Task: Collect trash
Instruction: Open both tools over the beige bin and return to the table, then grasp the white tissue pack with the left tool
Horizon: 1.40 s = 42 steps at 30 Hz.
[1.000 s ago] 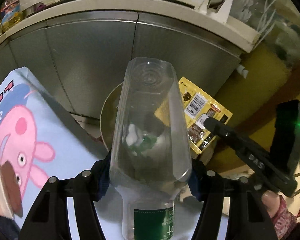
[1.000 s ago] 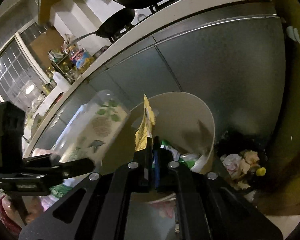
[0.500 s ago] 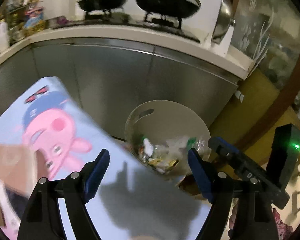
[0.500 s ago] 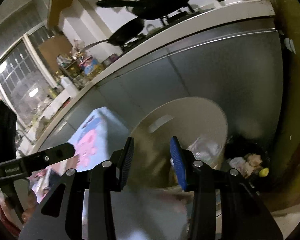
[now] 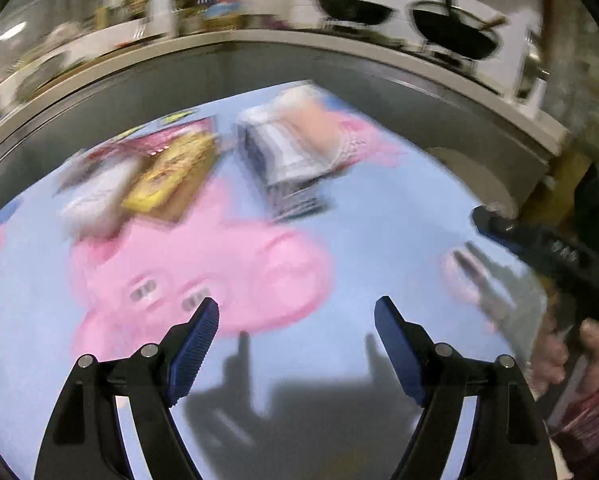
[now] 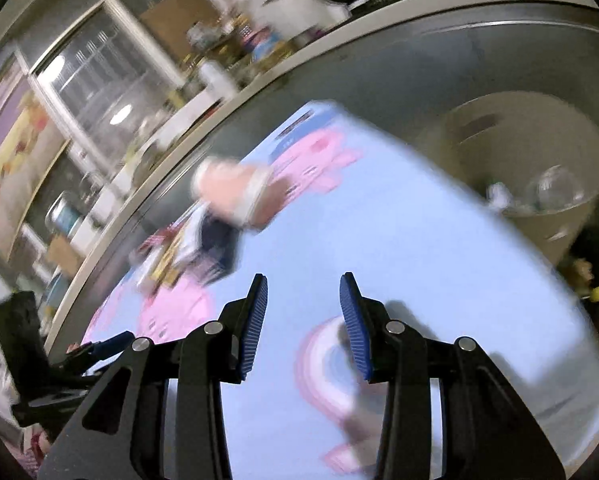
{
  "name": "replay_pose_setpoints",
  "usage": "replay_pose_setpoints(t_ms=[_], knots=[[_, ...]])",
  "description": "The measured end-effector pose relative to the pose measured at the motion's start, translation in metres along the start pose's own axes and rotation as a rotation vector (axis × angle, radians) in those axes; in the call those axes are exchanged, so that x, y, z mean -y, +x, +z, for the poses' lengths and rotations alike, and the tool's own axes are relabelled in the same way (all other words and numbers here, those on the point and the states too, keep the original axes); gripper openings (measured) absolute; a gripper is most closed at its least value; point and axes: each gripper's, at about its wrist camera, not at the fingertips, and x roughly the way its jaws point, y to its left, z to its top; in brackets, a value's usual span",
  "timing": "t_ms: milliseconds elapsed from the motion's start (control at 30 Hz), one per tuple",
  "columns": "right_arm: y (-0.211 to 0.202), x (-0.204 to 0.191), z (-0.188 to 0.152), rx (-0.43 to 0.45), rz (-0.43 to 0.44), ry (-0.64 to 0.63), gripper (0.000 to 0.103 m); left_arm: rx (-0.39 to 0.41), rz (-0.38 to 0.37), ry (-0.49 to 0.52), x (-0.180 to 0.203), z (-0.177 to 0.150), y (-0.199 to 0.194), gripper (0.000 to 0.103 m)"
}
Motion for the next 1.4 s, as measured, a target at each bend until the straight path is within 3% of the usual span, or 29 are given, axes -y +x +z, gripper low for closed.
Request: replay_pose_setpoints(t_ms=[233,433,533,633,767,900,1033,1167,1200,1300,1333,1400], knots=[[0.051,-0.115,-0.014,-0.132,0.080,-0.210,0.038,0.058,0.122,-0.178,-0.109,-0.028,-0.034,0.080],[0.116,-0.199,0.005,-0.197,0.127,-0.337,0.038,0.151,0.126,-0.297,-0.175,-0.012,-0.043,0.080],[0.150,-0.232,0.021,-0.191,0.106,-0.397,0.038,0.194,0.110,-0.325,-0.198,0.011,-0.040,0.080],[0.184,-0.259,0.029,-0.189,0.020,-0.525,0.038,0.220,0.122,-0.298,-0.211,0.029,-0.037,0.080],[0.210,-0.260,0.037,-0.210,0.014,-0.501,0.038,0.191,0.102,-0.224,-0.215,0.053,-0.019,0.080],[0.217,-0.246,0.043,-0.201,0.025,-0.443,0.038,0.149,0.060,-0.204,-0.214,0.055,-0.003,0.080],[0.237,-0.239,0.073,-0.177,-0.078,-0.418,0.041,0.102,0.014,-0.172,-0.195,0.058,0.017,0.091],[0.287,-0.248,0.107,-0.315,-0.207,-0.470,0.043,0.092,0.011,-0.132,-0.173,0.065,0.036,0.092],[0.302,-0.248,0.111,-0.391,-0.225,-0.479,0.043,0.091,0.008,-0.133,-0.169,0.066,0.041,0.090],[0.327,-0.240,0.111,-0.574,-0.220,-0.433,0.043,0.055,0.022,-0.117,-0.160,0.066,0.055,0.057],[0.329,-0.237,0.107,-0.627,-0.193,-0.411,0.042,0.062,0.022,-0.122,-0.160,0.064,0.055,0.055],[0.320,-0.235,0.100,-0.637,-0.178,-0.410,0.042,0.058,0.007,-0.143,-0.161,0.057,0.048,0.054]])
